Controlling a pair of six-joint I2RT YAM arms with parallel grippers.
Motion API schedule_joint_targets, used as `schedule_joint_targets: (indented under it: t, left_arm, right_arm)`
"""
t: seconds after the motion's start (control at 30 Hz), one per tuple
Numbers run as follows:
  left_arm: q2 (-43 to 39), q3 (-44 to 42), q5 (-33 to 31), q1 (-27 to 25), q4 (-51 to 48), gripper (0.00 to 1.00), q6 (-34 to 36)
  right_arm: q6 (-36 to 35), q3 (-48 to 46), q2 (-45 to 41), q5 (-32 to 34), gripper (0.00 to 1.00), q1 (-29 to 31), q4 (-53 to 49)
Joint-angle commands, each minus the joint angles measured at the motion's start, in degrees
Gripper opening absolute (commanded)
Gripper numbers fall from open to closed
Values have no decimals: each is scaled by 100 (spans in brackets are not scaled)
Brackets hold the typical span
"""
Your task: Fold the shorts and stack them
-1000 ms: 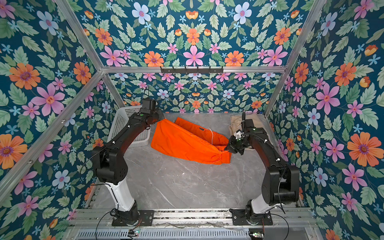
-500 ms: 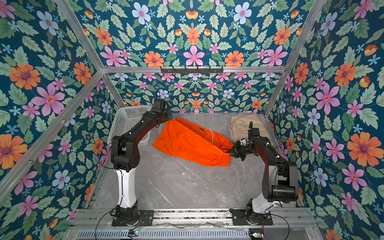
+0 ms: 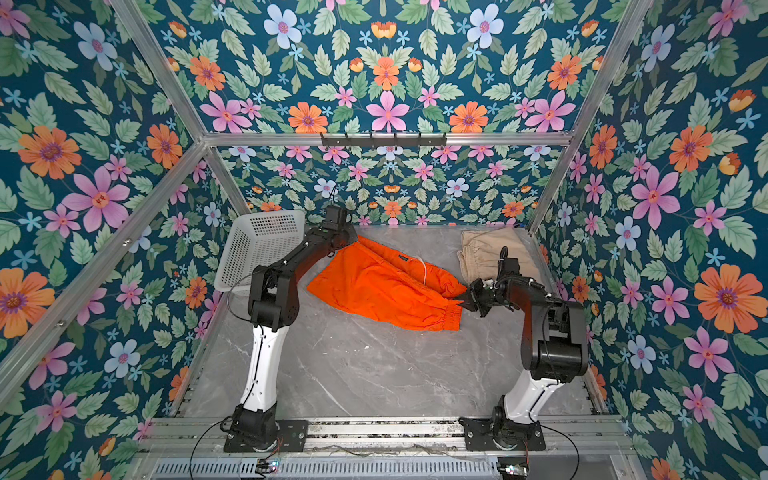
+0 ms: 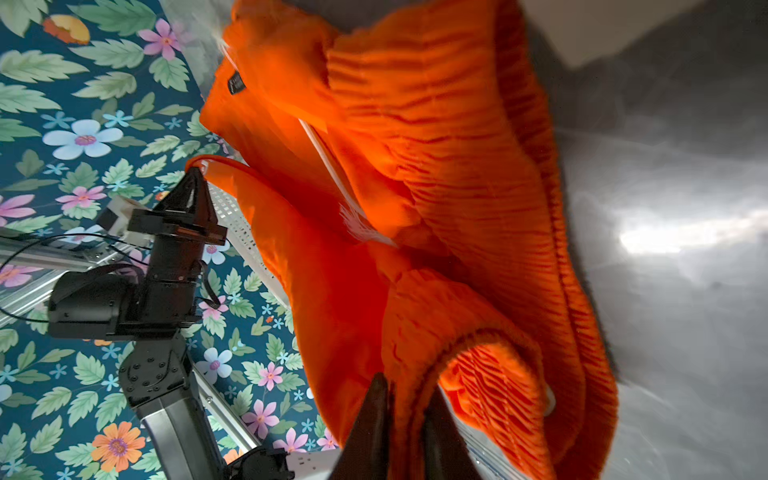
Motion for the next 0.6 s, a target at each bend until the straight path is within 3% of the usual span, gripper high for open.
schedule_joint_targets:
  t: [0.0, 0.13, 0.2, 0.3, 0.4, 0.57]
  left_arm:
    - [83, 74, -157, -2, 266, 4, -154]
    - [156, 146, -122, 1, 465, 13, -202]
    - [184, 262, -93, -2, 477, 27, -216]
    - [92, 333, -34, 2, 434, 41, -139]
    - [-259, 112, -95, -3, 458, 49, -1]
    - [-1403, -1042, -26, -1, 787, 52, 287]
  right_arm:
    - [543, -122, -42, 192, 17, -95, 679]
    - [909, -225, 43, 214, 22, -124, 1176]
    - [1171, -335, 0, 302, 30, -139, 1503]
    - [1405, -458, -287, 512, 40, -139, 1781]
    - [1288, -395, -858, 871, 44, -137, 1434]
    - [564, -58, -1829, 1847, 47, -96, 257]
